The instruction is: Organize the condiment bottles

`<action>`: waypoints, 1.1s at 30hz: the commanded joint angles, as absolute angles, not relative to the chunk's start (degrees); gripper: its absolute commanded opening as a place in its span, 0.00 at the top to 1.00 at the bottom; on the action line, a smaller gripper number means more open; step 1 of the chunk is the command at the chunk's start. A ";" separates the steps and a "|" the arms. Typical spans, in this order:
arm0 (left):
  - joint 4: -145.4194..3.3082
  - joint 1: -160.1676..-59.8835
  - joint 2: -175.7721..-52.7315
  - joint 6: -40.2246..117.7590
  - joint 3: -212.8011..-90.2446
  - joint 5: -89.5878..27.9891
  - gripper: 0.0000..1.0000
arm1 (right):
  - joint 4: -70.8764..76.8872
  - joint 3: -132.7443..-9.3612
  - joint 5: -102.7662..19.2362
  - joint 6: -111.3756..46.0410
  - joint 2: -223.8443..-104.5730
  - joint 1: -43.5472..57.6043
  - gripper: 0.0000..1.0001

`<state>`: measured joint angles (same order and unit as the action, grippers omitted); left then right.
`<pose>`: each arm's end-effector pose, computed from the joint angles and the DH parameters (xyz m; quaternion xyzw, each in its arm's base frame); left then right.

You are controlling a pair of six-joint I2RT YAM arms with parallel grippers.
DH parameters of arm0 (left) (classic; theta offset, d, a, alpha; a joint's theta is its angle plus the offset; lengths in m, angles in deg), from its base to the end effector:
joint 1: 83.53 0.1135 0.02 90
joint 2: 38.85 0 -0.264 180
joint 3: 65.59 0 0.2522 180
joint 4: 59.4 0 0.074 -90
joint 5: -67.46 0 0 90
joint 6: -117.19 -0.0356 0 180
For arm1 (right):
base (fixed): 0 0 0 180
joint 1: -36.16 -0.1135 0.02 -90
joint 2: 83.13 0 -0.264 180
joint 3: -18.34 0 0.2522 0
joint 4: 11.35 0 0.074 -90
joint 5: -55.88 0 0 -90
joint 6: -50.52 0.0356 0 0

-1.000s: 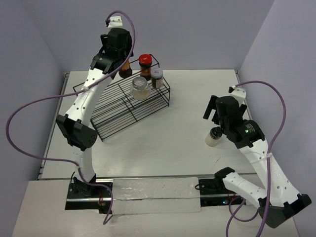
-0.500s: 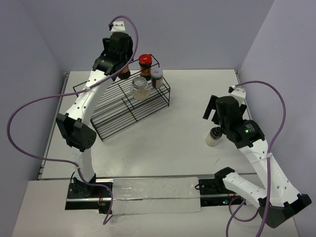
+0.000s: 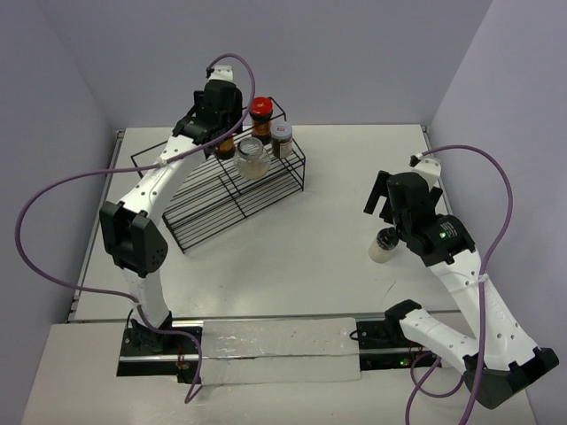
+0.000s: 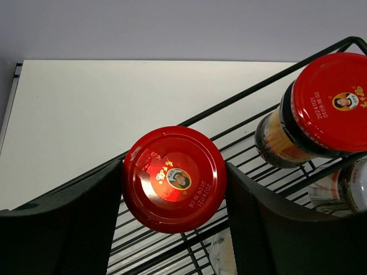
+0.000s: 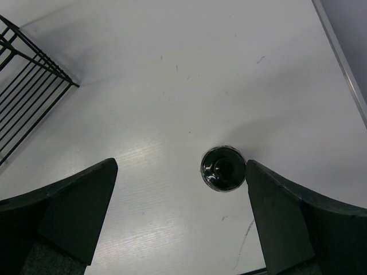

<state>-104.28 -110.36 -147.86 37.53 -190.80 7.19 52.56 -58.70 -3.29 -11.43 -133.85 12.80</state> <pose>0.4008 -0.1829 0.3831 -0.0102 0.8416 0.0521 0.5375 0.1557 0.0474 0.3659 0.1527 0.8594 -0.0302 0.4870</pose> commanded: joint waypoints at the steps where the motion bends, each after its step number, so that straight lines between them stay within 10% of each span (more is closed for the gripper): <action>1: -94.26 -110.24 -140.56 39.16 -189.83 5.94 0.90 | 50.63 -58.00 -2.92 -11.01 -133.70 12.95 0.00; 33: -95.37 -113.63 -150.44 41.39 -195.74 2.79 0.86 | 51.19 -57.55 -2.44 -10.97 -132.96 12.95 0.00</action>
<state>-99.02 -112.36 -150.60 41.42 -192.01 3.74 52.54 -57.88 -3.44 -11.42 -133.84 12.80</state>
